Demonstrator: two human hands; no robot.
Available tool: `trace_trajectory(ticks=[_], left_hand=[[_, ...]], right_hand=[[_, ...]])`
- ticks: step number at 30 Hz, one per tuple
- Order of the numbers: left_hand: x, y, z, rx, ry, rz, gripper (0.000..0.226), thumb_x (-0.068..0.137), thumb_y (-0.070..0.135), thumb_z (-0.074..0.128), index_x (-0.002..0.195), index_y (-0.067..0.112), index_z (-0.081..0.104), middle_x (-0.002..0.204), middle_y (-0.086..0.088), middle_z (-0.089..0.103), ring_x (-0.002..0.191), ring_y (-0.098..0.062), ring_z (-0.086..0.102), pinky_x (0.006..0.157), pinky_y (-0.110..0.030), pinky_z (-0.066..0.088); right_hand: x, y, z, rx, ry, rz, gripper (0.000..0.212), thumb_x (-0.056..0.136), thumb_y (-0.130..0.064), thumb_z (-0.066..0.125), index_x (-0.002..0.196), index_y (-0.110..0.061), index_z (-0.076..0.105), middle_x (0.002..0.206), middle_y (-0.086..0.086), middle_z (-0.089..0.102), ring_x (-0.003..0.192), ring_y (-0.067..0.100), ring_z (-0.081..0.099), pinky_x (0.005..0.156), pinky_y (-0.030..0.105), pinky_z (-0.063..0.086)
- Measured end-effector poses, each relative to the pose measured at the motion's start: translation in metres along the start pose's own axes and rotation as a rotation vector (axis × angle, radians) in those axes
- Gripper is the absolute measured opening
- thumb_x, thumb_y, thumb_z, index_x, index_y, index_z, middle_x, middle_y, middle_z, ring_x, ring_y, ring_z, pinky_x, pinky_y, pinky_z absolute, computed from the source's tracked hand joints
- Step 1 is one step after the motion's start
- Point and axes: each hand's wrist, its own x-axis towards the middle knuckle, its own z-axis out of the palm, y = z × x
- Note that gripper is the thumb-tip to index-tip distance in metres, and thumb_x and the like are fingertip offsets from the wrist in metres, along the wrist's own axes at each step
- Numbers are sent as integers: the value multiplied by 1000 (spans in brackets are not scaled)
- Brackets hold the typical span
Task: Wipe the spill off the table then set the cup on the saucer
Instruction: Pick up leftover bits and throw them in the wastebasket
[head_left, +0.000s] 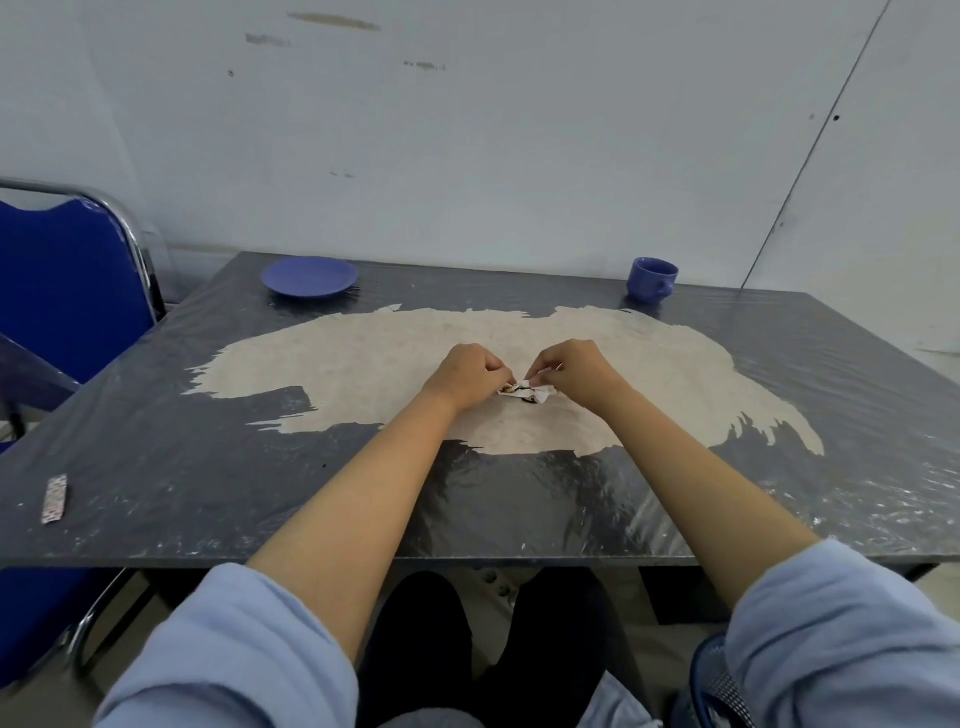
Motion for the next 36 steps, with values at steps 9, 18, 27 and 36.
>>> trace_trajectory(ticks=[9,18,27,36], left_hand=[[1,11,-15,-10,-191,-110,24,84,18,67,103,11,79,108,-7,76,106,-17,65,87,-24,52],[3,23,-17,-6,-305,-215,29,84,19,68,109,6,76,111,-10,74,112,-19,64,105,-34,46],[4,19,-20,-252,-359,-361,72,96,31,7,86,4,73,94,-3,74,86,-18,52,118,-46,22],[9,15,-17,-258,-337,-392,93,96,37,-9,77,17,81,136,-20,57,127,-28,46,122,-45,18]], right_hand=[[-6,1,-19,64,-222,126,23,84,-29,61,96,-26,81,100,-1,76,82,12,69,80,27,56],[-11,-2,-28,134,-357,168,40,81,-8,68,119,-22,67,114,5,64,101,18,67,70,19,56],[-11,-9,-15,-34,-215,139,81,49,-61,85,118,-25,62,102,-2,69,88,12,68,72,27,55],[-13,-26,6,-272,22,145,61,49,-71,79,73,-15,80,65,0,73,62,15,65,55,28,48]])
